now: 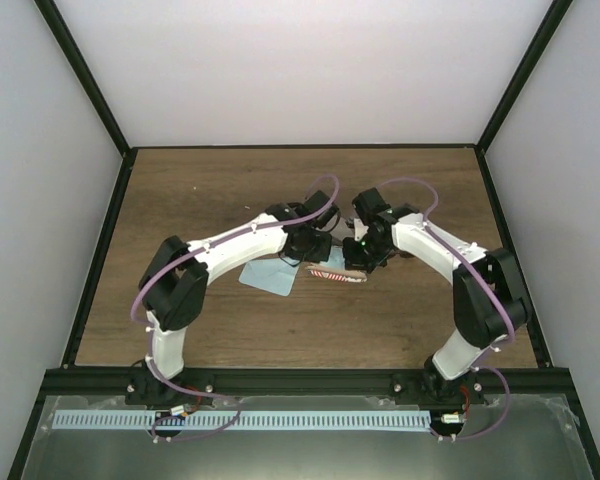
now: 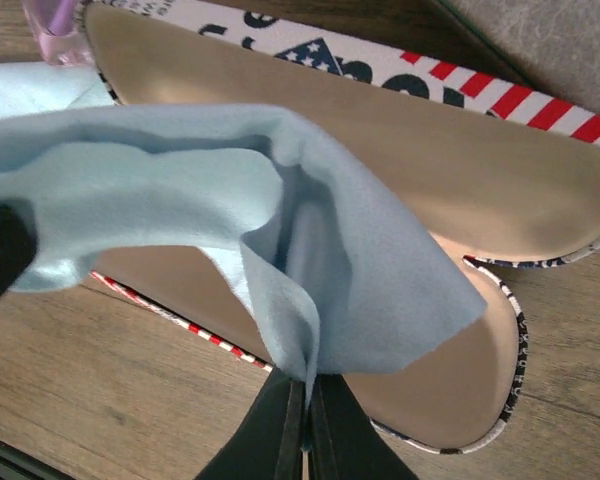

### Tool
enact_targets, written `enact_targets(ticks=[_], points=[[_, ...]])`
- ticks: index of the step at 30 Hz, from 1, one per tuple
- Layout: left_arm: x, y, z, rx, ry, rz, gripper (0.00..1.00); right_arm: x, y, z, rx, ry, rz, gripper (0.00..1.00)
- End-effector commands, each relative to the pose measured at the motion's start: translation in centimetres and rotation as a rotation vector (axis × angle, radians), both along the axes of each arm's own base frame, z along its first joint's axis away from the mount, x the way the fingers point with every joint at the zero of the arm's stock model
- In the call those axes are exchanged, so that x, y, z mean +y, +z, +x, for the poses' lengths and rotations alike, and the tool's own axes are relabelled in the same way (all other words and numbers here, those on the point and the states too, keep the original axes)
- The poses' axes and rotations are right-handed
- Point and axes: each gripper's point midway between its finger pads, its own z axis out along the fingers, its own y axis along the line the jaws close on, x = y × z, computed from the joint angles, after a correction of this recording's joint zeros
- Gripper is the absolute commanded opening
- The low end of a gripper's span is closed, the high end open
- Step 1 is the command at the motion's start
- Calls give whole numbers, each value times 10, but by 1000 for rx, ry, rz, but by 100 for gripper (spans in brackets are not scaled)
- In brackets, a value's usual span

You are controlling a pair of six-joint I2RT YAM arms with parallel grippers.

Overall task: Organize the sunglasses
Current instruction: Place the glasses cleaning cloth in the sunglasses case.

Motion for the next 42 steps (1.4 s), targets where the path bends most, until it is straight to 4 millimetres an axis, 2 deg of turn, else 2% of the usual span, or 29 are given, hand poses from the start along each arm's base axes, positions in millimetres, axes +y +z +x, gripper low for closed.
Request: enact_targets(ticks=[1,7,10,16,23,33,42], points=[[-3,1,1,27,-37,-19,5,-1,7,11,-28,4,-5,1],[0,-14,-17,98,-61,-36,5,-8,2,-3,-3,5,-14,1],[-2,-12,-25,129,-63,-72,5,-9,1,-13,13,4,3,1],[10,-30,-40,184,-49,-46,5,-14,-12,-32,51,-2,11,1],[19,-38,-51,210,-45,-30,5,-20,-20,-43,71,-3,-1,1],[21,-39,-46,191,-23,-23,6,-19,-28,-42,73,-4,-1,1],[11,-23,-29,143,-27,-17,6,-19,-21,-29,37,5,-21,1]])
